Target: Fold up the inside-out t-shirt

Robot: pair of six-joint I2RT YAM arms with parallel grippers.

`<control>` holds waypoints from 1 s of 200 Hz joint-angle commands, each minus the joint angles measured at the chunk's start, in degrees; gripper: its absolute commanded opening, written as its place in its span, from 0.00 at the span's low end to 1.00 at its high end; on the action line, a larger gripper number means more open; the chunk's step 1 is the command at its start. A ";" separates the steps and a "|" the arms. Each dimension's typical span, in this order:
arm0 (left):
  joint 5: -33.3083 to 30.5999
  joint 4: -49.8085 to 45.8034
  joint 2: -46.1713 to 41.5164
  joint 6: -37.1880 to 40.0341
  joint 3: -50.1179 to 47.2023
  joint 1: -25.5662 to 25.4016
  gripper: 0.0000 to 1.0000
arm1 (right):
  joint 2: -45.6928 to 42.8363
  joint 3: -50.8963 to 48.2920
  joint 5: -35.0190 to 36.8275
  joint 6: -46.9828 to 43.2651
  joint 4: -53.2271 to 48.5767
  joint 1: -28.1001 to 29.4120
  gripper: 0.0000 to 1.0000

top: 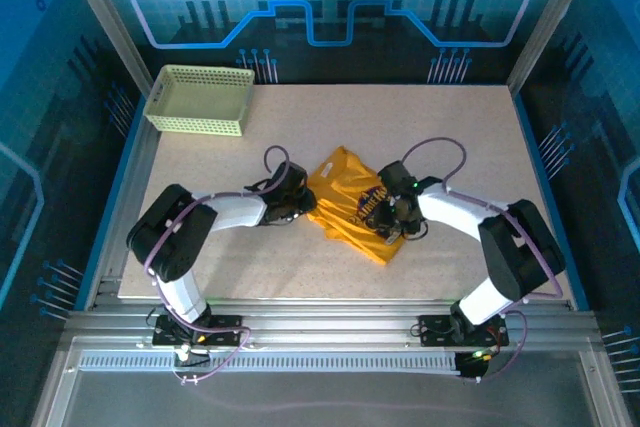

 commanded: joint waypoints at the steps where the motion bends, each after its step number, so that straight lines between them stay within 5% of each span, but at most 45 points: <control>1: 3.26 -2.35 5.08 6.37 9.45 3.38 0.28 | -3.49 -2.49 -4.32 8.37 0.00 6.90 0.56; 37: 3.70 -12.40 4.33 11.63 19.29 4.63 0.49 | -9.82 5.06 0.44 5.49 -7.63 8.51 0.64; 66: -1.78 -18.81 -3.39 9.94 14.98 3.51 0.56 | -10.36 10.89 3.52 -3.71 -9.27 2.03 0.67; 128: 2.43 -17.53 -1.80 0.18 11.36 1.27 0.56 | 7.91 23.88 -5.52 -14.55 -1.83 -9.84 0.67; 200: 3.26 -15.95 8.54 0.04 19.77 1.36 0.52 | 24.07 36.53 -9.23 -17.96 -2.31 -12.44 0.67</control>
